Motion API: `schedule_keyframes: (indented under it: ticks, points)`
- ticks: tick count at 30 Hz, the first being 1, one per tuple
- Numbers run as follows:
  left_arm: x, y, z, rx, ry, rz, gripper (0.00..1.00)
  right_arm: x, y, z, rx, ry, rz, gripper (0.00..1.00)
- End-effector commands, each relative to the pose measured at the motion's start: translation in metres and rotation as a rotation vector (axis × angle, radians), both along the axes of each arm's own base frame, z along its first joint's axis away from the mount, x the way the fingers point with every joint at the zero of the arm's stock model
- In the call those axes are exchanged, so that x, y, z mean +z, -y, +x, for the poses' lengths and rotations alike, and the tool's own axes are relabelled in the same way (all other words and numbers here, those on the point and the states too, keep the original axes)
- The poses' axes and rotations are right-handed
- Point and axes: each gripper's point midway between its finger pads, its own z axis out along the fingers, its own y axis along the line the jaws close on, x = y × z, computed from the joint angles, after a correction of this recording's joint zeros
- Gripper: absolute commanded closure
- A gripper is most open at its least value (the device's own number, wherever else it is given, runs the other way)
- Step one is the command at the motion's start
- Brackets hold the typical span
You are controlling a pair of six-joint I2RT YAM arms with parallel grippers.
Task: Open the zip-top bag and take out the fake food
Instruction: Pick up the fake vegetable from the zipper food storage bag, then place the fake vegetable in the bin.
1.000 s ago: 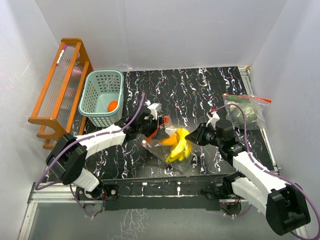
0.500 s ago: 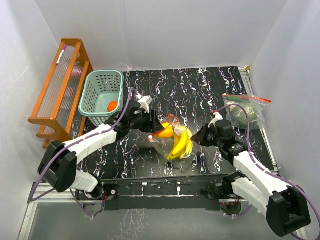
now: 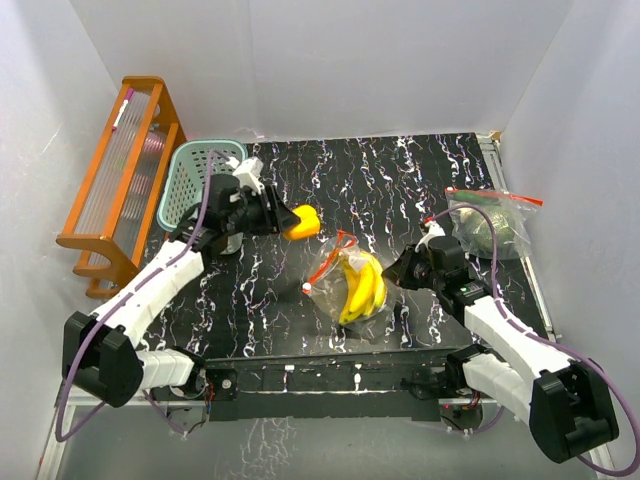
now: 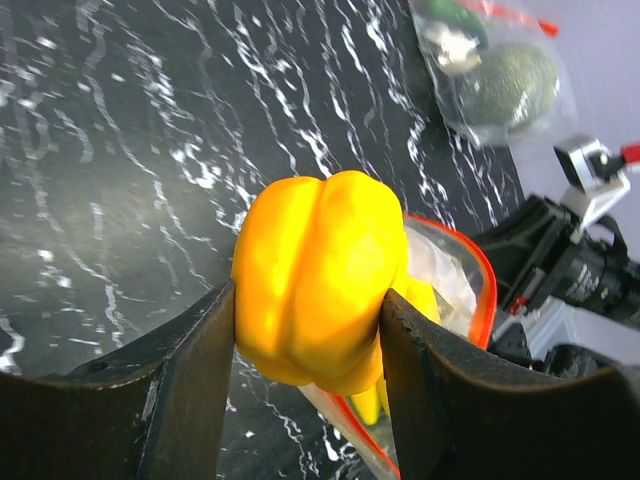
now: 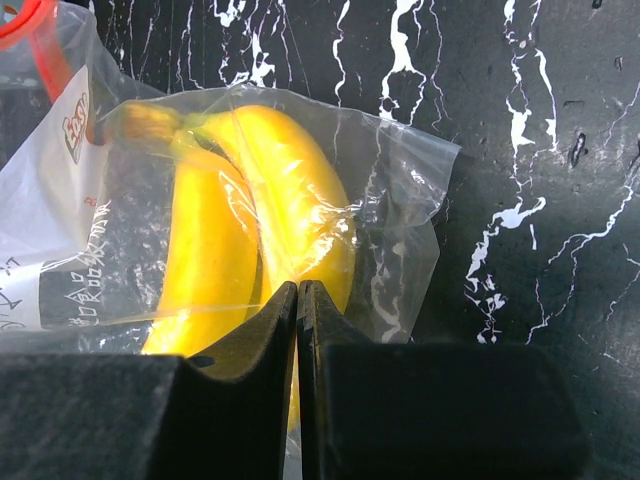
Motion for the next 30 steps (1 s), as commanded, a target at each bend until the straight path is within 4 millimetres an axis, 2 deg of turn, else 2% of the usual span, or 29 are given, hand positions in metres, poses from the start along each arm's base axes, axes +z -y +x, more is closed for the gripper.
schedule_keyframes:
  ticks: [1, 6, 8, 12, 15, 17, 18, 21, 22, 25, 27, 28, 30]
  points:
    - [0.035, -0.04, 0.03, 0.145, 0.052, 0.004, 0.63, 0.001, 0.002, 0.005, 0.008, 0.02, -0.029, 0.92]
    - [0.054, -0.103, 0.066, 0.331, 0.078, 0.016, 0.59, 0.005, 0.001, 0.004, 0.019, 0.034, -0.02, 0.92]
    - [0.057, -0.135, 0.077, 0.415, 0.077, 0.011, 0.59, 0.006, 0.001, 0.003, 0.022, 0.04, -0.022, 0.92]
    - [0.049, -0.184, 0.086, 0.572, 0.055, 0.061, 0.6, 0.006, 0.001, 0.003, 0.027, 0.046, -0.026, 0.92]
    - [0.046, -0.208, 0.084, 0.659, 0.058, 0.123, 0.59, 0.011, 0.001, -0.001, 0.039, 0.059, -0.019, 0.92]
    - [0.043, -0.215, 0.082, 0.675, 0.052, 0.157, 0.52, 0.013, 0.002, -0.002, 0.038, 0.07, -0.021, 0.92]
    - [0.042, -0.215, 0.082, 0.672, 0.048, 0.168, 0.45, 0.013, 0.002, -0.002, 0.037, 0.074, -0.021, 0.92]
    - [0.043, -0.217, 0.081, 0.676, 0.052, 0.18, 0.15, 0.017, 0.003, -0.002, 0.025, 0.082, -0.016, 0.92]
    - [0.046, -0.217, 0.079, 0.678, 0.063, 0.179, 0.1, 0.018, 0.003, -0.001, 0.022, 0.085, -0.015, 0.92]
    - [0.063, -0.219, 0.075, 0.686, 0.117, 0.173, 0.07, 0.022, 0.004, 0.0, 0.017, 0.096, -0.013, 0.92]
    - [0.075, -0.213, 0.073, 0.655, 0.157, 0.149, 0.16, 0.023, 0.006, 0.001, 0.003, 0.093, -0.017, 0.92]
    - [0.079, -0.202, 0.072, 0.601, 0.167, 0.114, 0.21, 0.022, 0.008, 0.001, -0.012, 0.087, -0.023, 0.92]
    - [0.084, -0.173, 0.07, 0.459, 0.167, 0.028, 0.26, 0.021, 0.015, 0.002, -0.068, 0.072, -0.029, 0.89]
